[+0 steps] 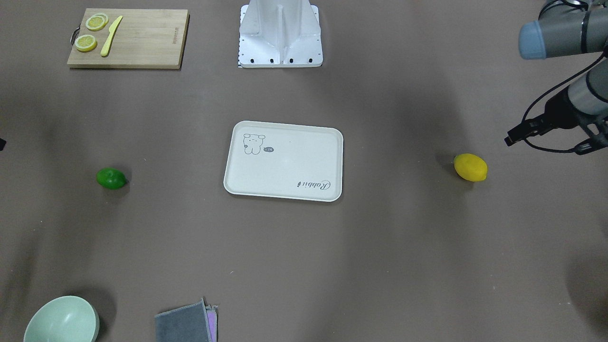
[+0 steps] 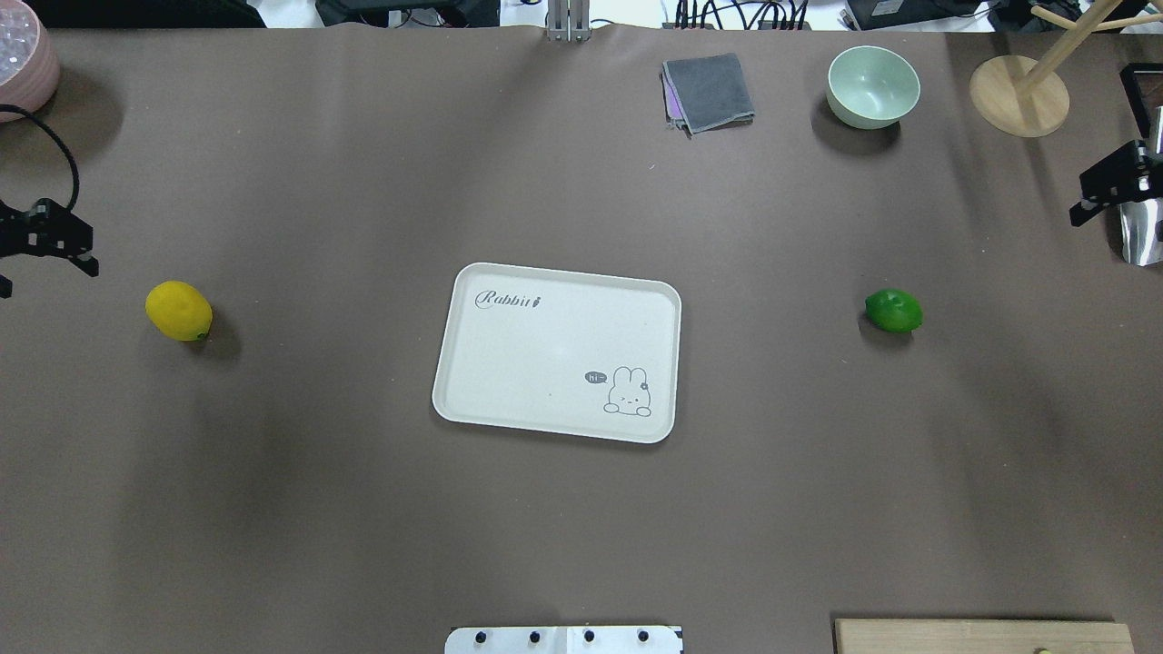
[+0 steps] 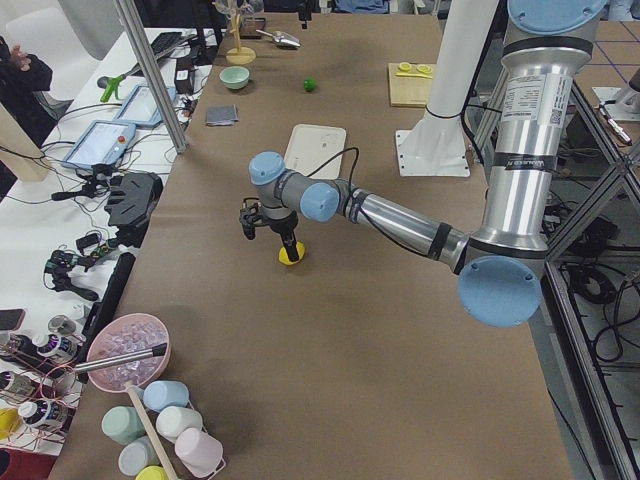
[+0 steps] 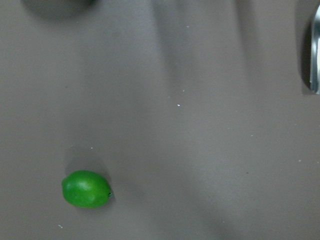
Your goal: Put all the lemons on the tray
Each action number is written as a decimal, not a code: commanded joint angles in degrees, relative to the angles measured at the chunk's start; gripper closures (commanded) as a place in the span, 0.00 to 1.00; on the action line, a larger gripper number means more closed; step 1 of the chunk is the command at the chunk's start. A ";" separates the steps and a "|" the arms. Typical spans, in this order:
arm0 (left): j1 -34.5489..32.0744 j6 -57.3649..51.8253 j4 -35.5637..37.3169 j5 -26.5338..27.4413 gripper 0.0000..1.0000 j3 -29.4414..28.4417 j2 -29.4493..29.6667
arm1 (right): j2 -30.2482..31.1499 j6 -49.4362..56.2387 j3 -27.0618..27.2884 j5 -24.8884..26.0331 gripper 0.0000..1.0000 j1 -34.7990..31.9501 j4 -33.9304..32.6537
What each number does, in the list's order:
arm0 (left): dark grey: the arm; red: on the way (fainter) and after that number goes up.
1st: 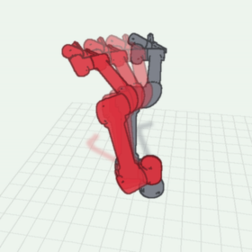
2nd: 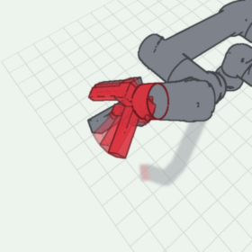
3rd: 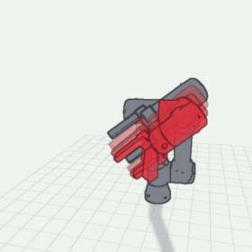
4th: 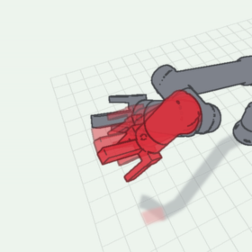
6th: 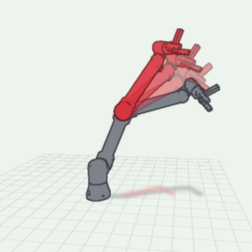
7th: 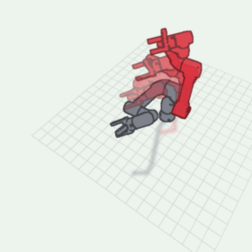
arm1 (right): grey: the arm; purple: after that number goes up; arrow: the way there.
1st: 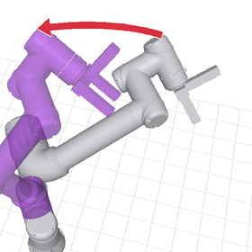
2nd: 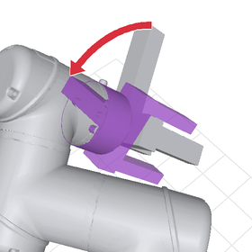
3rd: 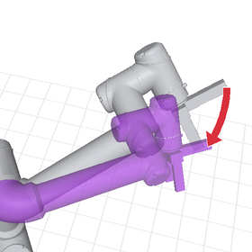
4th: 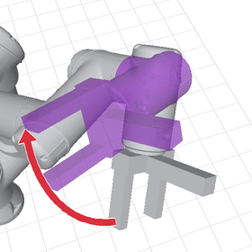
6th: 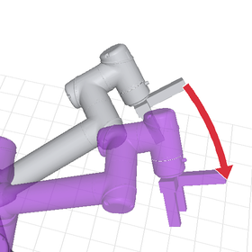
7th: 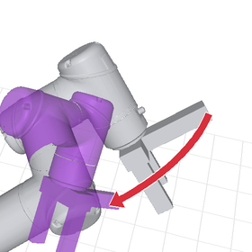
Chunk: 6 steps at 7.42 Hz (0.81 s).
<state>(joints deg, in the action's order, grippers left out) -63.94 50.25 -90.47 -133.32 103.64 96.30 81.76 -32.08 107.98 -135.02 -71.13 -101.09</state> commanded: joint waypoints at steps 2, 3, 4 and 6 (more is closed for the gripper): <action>2.15 13.52 -6.97 0.43 0.02 -4.48 3.18 | -3.88 -2.54 -4.59 2.49 0.01 10.55 4.20; 5.11 20.26 -11.52 1.04 0.02 -6.94 3.36 | -4.67 -3.07 -9.84 2.40 0.01 12.49 10.68; 7.23 24.59 -16.01 4.01 0.02 -8.53 3.28 | -5.81 -3.42 -13.90 2.31 0.01 14.25 14.74; 7.78 28.13 -17.63 4.30 0.02 -9.96 3.28 | -8.80 -3.08 -17.87 2.31 0.01 15.85 15.22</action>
<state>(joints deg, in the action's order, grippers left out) -56.80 75.64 -106.66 -129.53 94.41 99.59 74.61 -35.30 92.97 -132.63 -56.23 -86.93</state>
